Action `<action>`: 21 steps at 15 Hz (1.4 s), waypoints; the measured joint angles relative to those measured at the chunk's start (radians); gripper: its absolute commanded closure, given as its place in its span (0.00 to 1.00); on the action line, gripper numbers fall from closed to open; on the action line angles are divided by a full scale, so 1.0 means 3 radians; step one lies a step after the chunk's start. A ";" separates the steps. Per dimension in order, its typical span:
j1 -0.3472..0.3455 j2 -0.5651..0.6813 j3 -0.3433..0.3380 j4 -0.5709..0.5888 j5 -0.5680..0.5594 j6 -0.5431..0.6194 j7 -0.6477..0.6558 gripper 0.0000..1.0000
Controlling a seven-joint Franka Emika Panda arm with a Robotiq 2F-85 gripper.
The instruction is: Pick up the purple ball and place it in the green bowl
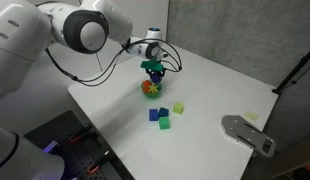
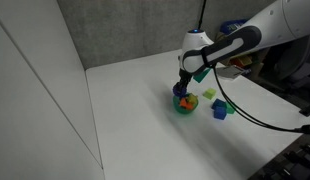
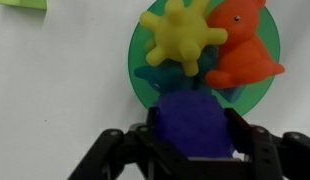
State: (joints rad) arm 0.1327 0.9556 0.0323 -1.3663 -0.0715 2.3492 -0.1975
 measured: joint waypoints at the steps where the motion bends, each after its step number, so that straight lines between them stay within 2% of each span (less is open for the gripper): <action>1: 0.0000 -0.0021 0.0000 -0.0034 0.0000 0.0000 0.0002 0.57; 2: 0.0000 -0.0048 0.0000 -0.0085 0.0000 0.0000 0.0005 0.57; 3: 0.0000 -0.0073 -0.0002 -0.0139 0.0000 0.0000 0.0012 0.08; 4: 0.0000 -0.0099 -0.0004 -0.0188 0.0000 0.0000 0.0021 0.07; 5: 0.0000 -0.0132 -0.0005 -0.0243 0.0000 0.0000 0.0031 0.02; 13: -0.0064 -0.0569 -0.0002 -0.0806 0.0000 0.0024 0.0049 0.00; 21: -0.0311 -0.1341 0.0025 -0.1505 0.0033 -0.0122 0.0047 0.00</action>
State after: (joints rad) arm 0.0395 0.5534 0.0399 -1.8180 -0.0617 2.3127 -0.1835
